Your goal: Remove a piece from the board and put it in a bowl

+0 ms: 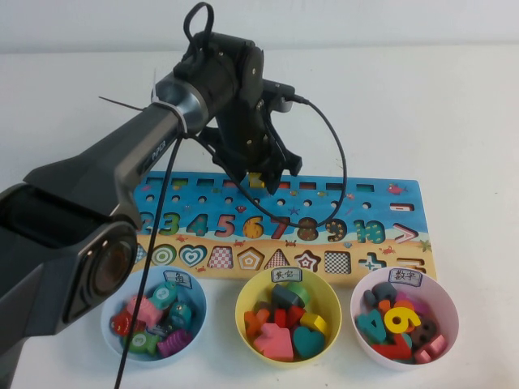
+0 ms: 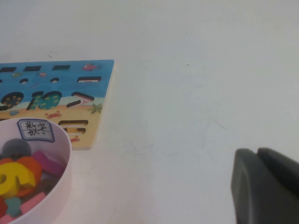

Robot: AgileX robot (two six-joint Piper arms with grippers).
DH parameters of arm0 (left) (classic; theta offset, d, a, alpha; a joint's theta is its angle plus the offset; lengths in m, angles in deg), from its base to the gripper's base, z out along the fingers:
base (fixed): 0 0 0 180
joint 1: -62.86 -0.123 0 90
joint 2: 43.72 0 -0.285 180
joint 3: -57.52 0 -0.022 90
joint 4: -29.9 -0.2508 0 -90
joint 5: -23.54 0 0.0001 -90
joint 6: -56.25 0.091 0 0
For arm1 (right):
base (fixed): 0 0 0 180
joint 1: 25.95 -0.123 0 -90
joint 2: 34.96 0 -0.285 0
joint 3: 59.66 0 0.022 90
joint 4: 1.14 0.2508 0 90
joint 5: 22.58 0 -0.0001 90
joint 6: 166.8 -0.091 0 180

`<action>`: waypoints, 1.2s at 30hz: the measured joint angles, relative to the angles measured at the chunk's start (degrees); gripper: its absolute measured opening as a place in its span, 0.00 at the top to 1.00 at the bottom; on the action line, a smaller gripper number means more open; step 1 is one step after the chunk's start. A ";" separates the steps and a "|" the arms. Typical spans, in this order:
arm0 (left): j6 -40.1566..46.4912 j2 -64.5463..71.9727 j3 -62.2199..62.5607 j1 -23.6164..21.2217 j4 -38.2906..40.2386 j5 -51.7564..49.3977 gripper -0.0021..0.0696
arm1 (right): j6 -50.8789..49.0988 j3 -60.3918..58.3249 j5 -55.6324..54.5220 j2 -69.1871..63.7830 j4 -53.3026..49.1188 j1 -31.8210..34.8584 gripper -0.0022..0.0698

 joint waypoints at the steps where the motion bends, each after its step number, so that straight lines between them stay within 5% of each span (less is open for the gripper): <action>1: -0.31 0.22 0.00 0.00 0.00 0.00 0.39 | 0.00 0.00 0.00 0.00 0.00 0.00 0.99; 10: -0.67 0.45 0.00 0.00 0.00 0.00 0.68 | 0.00 0.00 0.00 0.00 0.00 0.00 0.99; 36: -0.79 0.21 1.69 0.00 -0.66 0.00 0.68 | 0.00 0.00 0.00 0.00 0.00 0.00 0.99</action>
